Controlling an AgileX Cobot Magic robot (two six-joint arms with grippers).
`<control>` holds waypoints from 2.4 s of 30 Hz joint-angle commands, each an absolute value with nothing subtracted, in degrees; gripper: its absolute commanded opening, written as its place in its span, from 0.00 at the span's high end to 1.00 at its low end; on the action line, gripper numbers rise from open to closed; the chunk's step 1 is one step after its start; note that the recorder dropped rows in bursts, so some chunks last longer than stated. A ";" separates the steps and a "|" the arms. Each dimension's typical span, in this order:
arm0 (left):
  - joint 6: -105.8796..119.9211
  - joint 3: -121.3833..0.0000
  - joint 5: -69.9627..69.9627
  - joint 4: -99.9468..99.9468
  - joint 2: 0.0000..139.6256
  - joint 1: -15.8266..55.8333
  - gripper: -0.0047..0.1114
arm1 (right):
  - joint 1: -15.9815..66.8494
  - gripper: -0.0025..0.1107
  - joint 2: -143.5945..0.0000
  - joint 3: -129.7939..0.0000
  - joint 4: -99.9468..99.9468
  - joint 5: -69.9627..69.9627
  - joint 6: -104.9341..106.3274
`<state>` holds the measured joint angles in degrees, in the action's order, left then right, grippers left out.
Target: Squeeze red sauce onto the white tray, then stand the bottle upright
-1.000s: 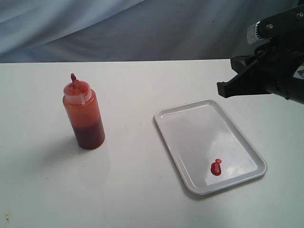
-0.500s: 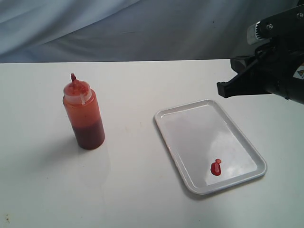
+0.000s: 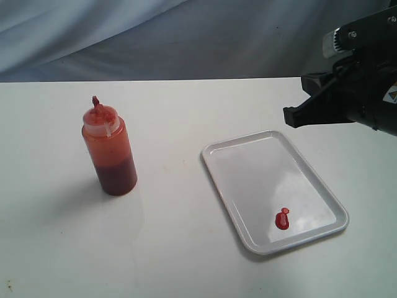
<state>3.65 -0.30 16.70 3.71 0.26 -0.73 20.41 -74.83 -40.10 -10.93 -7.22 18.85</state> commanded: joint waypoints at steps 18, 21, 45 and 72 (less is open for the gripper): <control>3.32 0.00 16.26 3.72 0.00 -0.43 0.96 | 20.04 0.98 -74.31 -39.78 -11.16 -8.22 18.71; 3.32 0.00 16.26 3.72 0.00 -0.43 0.96 | 20.04 0.98 -74.31 -39.78 -11.16 -8.22 18.71; 3.49 0.00 16.26 3.72 0.00 -0.43 0.96 | 20.04 0.98 -74.31 -39.78 -11.16 -8.22 18.71; 3.49 0.00 16.26 3.72 0.00 -0.43 0.96 | -2.86 0.98 -20.85 -39.78 -11.16 -8.32 18.71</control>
<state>3.63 -0.30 16.70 3.71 0.26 -0.73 -2.43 -25.11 -40.10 -11.06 -7.76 18.85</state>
